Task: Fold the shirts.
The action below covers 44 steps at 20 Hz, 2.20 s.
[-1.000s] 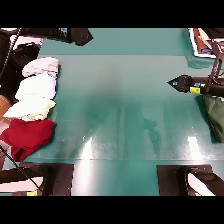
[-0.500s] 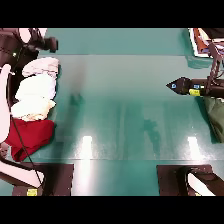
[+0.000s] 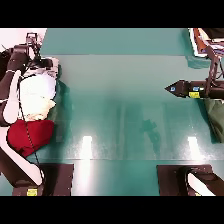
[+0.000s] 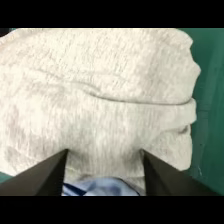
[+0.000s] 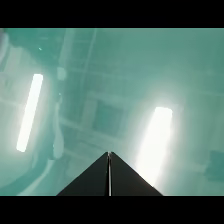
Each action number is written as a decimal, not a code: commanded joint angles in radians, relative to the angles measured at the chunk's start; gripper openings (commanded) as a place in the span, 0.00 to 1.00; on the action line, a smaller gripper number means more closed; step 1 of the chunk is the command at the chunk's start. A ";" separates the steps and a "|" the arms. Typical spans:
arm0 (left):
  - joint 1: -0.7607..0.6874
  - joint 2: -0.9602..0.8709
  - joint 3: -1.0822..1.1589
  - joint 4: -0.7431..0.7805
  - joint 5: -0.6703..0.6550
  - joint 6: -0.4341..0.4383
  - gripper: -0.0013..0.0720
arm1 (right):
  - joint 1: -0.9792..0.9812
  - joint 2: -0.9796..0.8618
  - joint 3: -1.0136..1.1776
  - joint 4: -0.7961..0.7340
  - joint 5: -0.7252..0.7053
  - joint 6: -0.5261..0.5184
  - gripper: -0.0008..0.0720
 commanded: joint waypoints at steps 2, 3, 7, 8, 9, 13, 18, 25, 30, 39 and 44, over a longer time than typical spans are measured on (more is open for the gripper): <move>0.010 -0.030 0.021 0.002 0.002 0.005 0.11 | 0.001 0.000 0.001 0.000 0.008 0.000 0.03; 0.010 -0.029 0.044 0.002 -0.023 0.005 0.05 | 0.001 0.000 0.001 0.000 0.005 0.000 0.03; 0.005 0.032 0.211 -0.059 -0.103 0.005 0.05 | 0.001 0.000 0.087 -0.001 -0.005 0.000 0.03; -0.008 0.095 0.211 -0.051 -0.073 0.008 0.05 | 0.001 0.000 0.135 -0.002 -0.020 0.000 0.03; -0.030 0.171 0.211 -0.032 -0.053 0.022 0.04 | 0.001 0.000 0.193 -0.008 -0.046 -0.001 0.03; -0.156 0.494 0.201 -0.016 -0.152 0.114 0.05 | 0.000 0.000 0.389 -0.013 -0.201 -0.002 0.03; -0.373 0.743 0.114 -0.021 -0.442 0.119 0.04 | 0.001 0.000 0.520 -0.061 -0.187 -0.002 0.03; -0.826 0.712 -0.199 -0.142 -0.393 -0.002 0.05 | 0.001 0.018 0.541 -0.053 -0.055 0.000 0.03; -0.967 0.650 -0.319 -0.276 -0.183 0.031 0.84 | 0.001 0.052 0.541 -0.053 -0.006 0.000 0.03; -0.431 0.707 -0.623 -0.316 -0.345 0.083 0.84 | 0.001 0.092 0.541 -0.053 0.014 0.000 0.03; -0.272 0.704 -0.849 -0.775 -0.095 0.273 0.84 | 0.001 0.092 0.541 -0.053 0.017 0.008 0.03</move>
